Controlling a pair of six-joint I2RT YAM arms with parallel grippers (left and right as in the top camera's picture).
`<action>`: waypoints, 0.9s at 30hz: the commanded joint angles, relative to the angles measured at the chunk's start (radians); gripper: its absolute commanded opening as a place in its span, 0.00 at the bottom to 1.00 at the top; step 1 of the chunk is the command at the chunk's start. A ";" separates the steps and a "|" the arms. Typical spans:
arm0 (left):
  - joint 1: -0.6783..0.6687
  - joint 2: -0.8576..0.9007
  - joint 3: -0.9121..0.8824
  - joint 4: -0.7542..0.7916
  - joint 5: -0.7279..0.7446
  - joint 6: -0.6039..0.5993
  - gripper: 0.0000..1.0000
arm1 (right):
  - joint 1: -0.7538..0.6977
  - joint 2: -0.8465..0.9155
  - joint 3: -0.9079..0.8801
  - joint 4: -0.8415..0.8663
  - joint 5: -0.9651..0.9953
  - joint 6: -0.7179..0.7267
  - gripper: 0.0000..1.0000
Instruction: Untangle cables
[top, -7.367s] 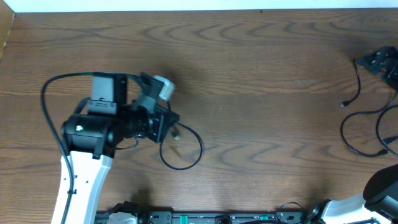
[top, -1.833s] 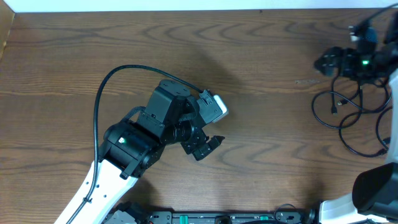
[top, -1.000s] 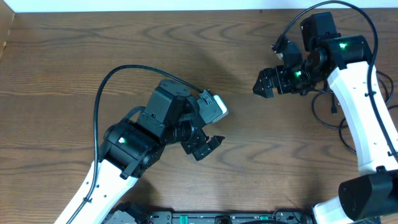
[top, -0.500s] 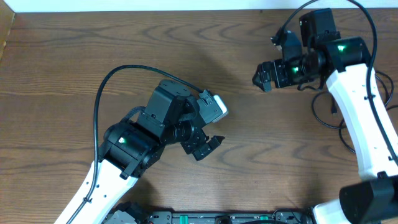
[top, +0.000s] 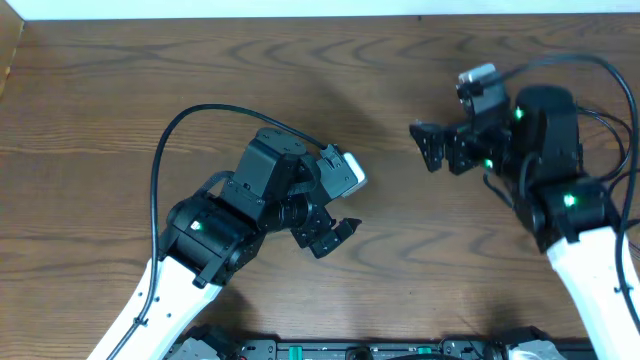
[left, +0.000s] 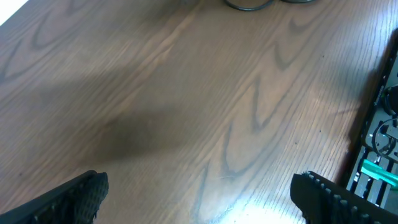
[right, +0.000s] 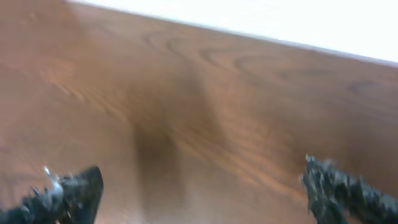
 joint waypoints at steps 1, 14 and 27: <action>-0.002 -0.002 0.009 0.000 0.009 -0.009 0.98 | 0.000 -0.086 -0.102 0.088 0.003 0.002 0.99; -0.002 -0.002 0.009 0.000 0.009 -0.009 0.98 | 0.000 -0.349 -0.616 0.667 0.002 0.003 0.99; -0.002 -0.002 0.009 0.001 0.009 -0.009 0.98 | -0.003 -0.555 -1.036 1.173 0.043 0.002 0.99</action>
